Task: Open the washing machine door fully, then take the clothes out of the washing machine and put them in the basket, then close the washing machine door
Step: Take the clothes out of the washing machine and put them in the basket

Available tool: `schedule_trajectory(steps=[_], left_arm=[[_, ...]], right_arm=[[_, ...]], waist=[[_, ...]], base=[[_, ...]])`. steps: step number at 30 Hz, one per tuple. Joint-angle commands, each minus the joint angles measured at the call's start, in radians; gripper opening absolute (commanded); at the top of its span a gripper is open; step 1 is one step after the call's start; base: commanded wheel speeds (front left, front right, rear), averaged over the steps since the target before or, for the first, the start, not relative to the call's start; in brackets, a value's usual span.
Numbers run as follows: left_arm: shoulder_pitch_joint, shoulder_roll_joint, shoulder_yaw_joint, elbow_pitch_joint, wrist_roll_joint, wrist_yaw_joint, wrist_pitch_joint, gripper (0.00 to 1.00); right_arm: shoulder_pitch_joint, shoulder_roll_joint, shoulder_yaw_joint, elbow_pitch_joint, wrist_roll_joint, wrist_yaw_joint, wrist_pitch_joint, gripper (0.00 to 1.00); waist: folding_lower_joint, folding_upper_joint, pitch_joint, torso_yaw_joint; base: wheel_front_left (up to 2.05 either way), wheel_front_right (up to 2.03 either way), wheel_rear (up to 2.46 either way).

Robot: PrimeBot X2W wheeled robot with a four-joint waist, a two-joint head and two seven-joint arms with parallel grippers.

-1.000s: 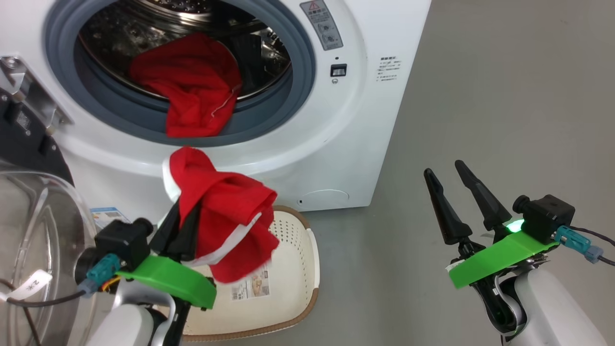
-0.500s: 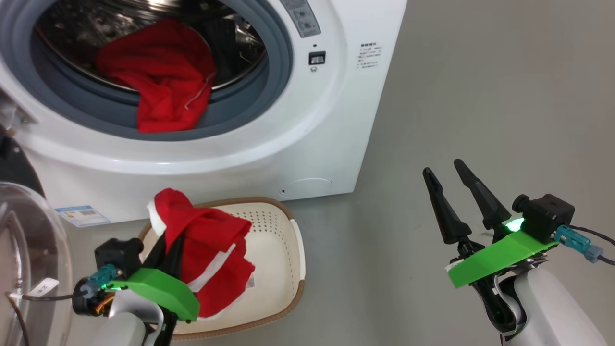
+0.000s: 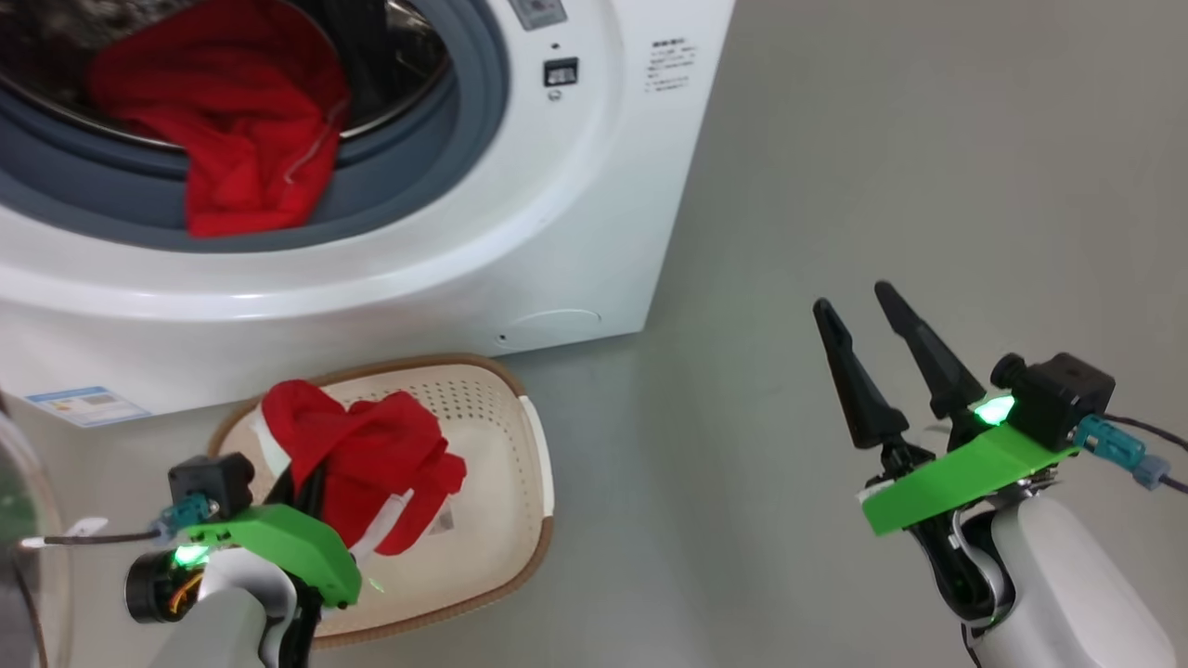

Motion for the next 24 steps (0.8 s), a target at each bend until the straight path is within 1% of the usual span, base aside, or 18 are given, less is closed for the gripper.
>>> schedule_trajectory(steps=[1, 10, 18, 19, 20, 21, 22, 23, 24], left_arm=[[-0.051, 0.017, 0.037, 0.036, -0.010, -0.015, -0.016, 0.00], [-0.139, -0.001, 0.033, 0.250, -0.018, -0.036, -0.025, 0.00], [-0.177, -0.005, 0.027, 0.338, -0.024, -0.046, -0.028, 0.00], [-0.182, -0.005, 0.026, 0.345, -0.025, -0.046, -0.028, 0.02], [-0.186, -0.004, 0.027, 0.353, -0.026, -0.047, -0.028, 0.07], [-0.190, -0.004, 0.025, 0.360, -0.025, -0.047, -0.029, 0.15], [-0.193, -0.003, 0.024, 0.367, -0.024, -0.047, -0.029, 0.34], [-0.196, -0.004, 0.023, 0.372, -0.025, -0.048, -0.029, 0.47], [-0.197, -0.007, 0.020, 0.378, -0.025, -0.048, -0.029, 0.69]], right_arm=[[-0.018, 0.003, 0.020, -0.029, -0.012, 0.002, -0.012, 1.00], [-0.039, 0.014, 0.029, -0.034, -0.015, 0.002, -0.012, 1.00], [-0.047, 0.020, 0.025, -0.036, -0.017, 0.002, -0.012, 1.00], [-0.048, 0.020, 0.025, -0.038, -0.018, 0.002, -0.012, 1.00], [-0.049, 0.021, 0.025, -0.039, -0.018, 0.002, -0.012, 1.00], [-0.051, 0.021, 0.025, -0.040, -0.018, 0.002, -0.012, 1.00], [-0.052, 0.021, 0.025, -0.040, -0.019, 0.002, -0.012, 1.00], [-0.053, 0.022, 0.026, -0.041, -0.019, 0.002, -0.012, 1.00], [-0.053, 0.022, 0.026, -0.042, -0.019, 0.002, -0.012, 1.00]], waist=[[0.0000, -0.0001, 0.027, -0.026], [0.0000, -0.0001, 0.071, -0.083], [0.0000, -0.0001, 0.102, -0.117], [0.0000, -0.0001, 0.106, -0.120], [0.0000, -0.0001, 0.110, -0.123], [0.0000, -0.0001, 0.113, -0.126], [0.0000, -0.0001, 0.115, -0.128], [0.0000, -0.0001, 0.117, -0.131], [0.0000, -0.0001, 0.119, -0.133]], base=[[0.00, 0.00, 0.00], [0.00, 0.00, 0.00], [0.00, 0.00, 0.00], [0.00, 0.00, 0.00], [0.00, 0.00, 0.00], [0.00, 0.00, 0.00], [0.00, 0.00, 0.00], [0.00, 0.00, 0.00], [0.00, 0.00, 0.00]])
